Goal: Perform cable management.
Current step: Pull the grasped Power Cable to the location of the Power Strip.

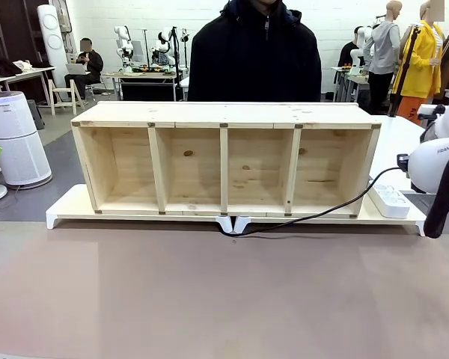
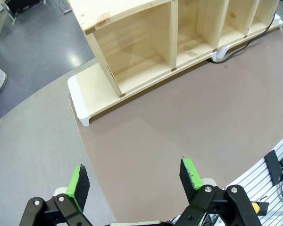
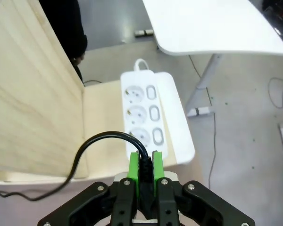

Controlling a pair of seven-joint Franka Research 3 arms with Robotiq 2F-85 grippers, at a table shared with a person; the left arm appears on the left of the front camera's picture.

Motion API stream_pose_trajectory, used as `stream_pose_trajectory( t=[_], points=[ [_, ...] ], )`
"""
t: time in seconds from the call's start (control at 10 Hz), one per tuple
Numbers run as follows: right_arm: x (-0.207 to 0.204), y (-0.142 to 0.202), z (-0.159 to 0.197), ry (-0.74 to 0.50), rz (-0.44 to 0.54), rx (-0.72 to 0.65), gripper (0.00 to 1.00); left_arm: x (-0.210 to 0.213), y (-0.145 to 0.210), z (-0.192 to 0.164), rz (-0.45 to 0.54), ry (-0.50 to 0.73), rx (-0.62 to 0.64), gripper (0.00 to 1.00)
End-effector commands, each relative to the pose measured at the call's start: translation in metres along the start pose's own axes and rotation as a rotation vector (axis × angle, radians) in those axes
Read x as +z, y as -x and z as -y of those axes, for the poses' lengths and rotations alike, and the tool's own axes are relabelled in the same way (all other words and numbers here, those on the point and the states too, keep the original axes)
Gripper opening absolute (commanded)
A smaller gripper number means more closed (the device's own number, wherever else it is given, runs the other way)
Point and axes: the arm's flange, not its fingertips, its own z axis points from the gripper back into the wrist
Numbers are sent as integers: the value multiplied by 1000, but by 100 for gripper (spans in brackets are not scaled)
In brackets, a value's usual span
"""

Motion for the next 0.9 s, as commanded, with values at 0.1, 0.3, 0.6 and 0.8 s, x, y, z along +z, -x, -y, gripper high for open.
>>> stream_pose_trajectory(
  t=[0.1,0.3,0.6,0.8],
  points=[
    [-24,-25,-5,19,7,24,15,-2,-1,-1,2,-13,14,100],
    [-27,-30,-6,16,25,20,15,-2,-1,-1,2,-13,14,100],
    [-23,-19,-2,-4,-3,28,15,-2,-1,-1,2,-13,14,100],
    [-23,-19,-2,-4,-3,28,15,-2,-1,-1,2,-13,14,100]
  ],
)
